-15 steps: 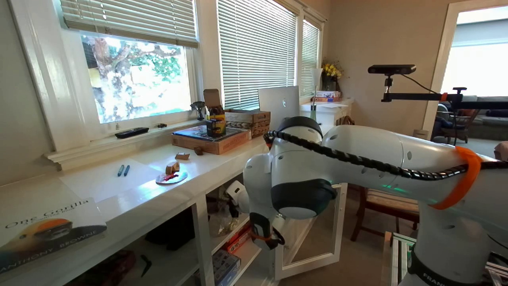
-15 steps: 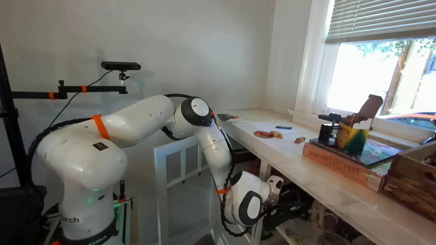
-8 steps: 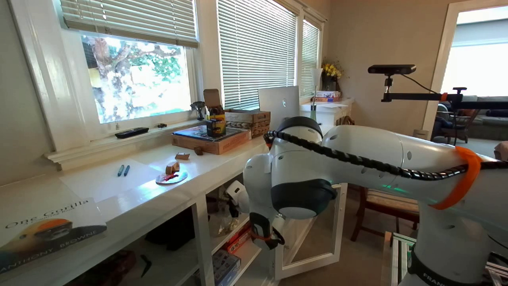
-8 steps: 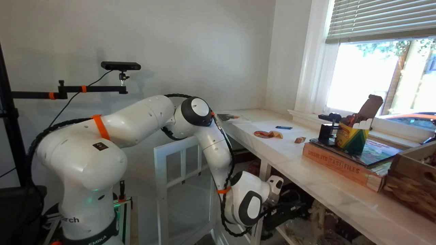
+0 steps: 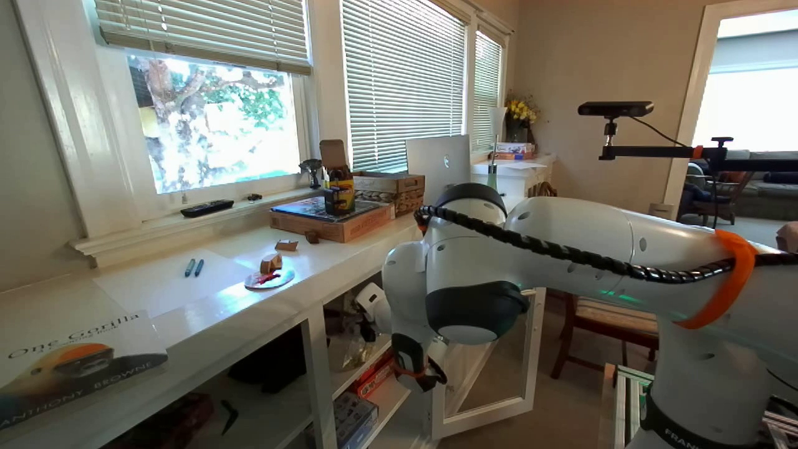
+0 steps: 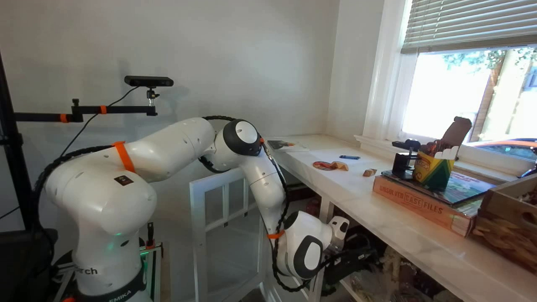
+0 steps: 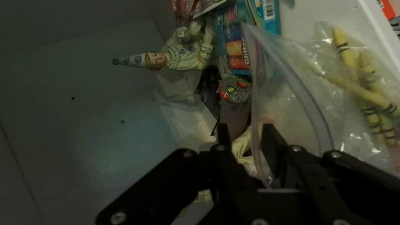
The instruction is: Pick up the plastic from the counter and put it in the cabinet
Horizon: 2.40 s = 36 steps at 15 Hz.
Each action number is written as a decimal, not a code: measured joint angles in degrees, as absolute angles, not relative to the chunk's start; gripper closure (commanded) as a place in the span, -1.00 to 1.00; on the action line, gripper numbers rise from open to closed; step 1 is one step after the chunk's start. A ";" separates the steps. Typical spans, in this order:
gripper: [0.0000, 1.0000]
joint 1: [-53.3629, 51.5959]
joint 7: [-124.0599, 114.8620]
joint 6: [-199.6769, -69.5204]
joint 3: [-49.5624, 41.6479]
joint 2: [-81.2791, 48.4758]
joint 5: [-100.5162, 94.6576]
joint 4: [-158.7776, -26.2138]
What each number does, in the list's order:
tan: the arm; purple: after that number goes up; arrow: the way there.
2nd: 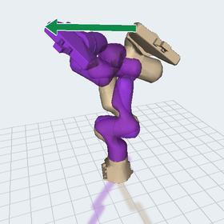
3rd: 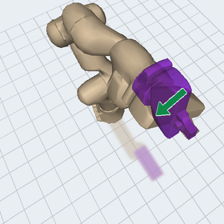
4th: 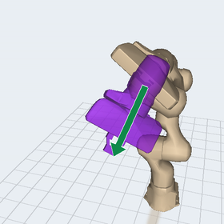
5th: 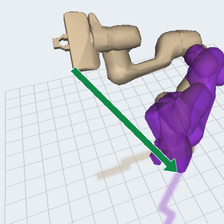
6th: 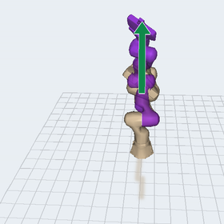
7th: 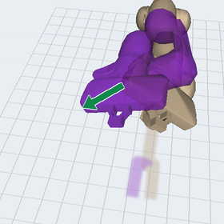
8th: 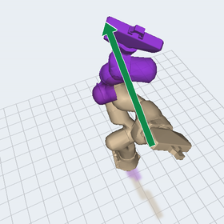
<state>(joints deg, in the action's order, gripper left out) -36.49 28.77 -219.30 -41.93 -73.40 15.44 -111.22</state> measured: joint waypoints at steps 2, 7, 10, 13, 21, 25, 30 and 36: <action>-0.57 -36.49 29.11 -219.45 -41.93 -73.44 15.79 -111.22; -1.00 -36.49 29.36 -219.55 -41.93 -73.45 16.61 -111.22; -1.00 -36.49 29.36 -219.55 -41.93 -73.31 16.69 -111.24; -1.00 -36.49 29.36 -219.54 -41.93 -73.02 16.69 -111.33; -1.00 -36.94 29.37 -215.14 -41.90 -70.61 16.34 -112.70; -1.00 -38.69 29.38 -210.70 -41.95 -68.81 16.34 -114.13; -1.00 -42.34 29.19 -205.33 -43.83 -67.40 16.34 -115.98; -1.00 -46.71 25.50 -197.16 -47.49 -66.12 13.20 -118.47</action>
<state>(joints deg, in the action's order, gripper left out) -46.71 25.50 -197.16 -47.49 -66.12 13.20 -118.47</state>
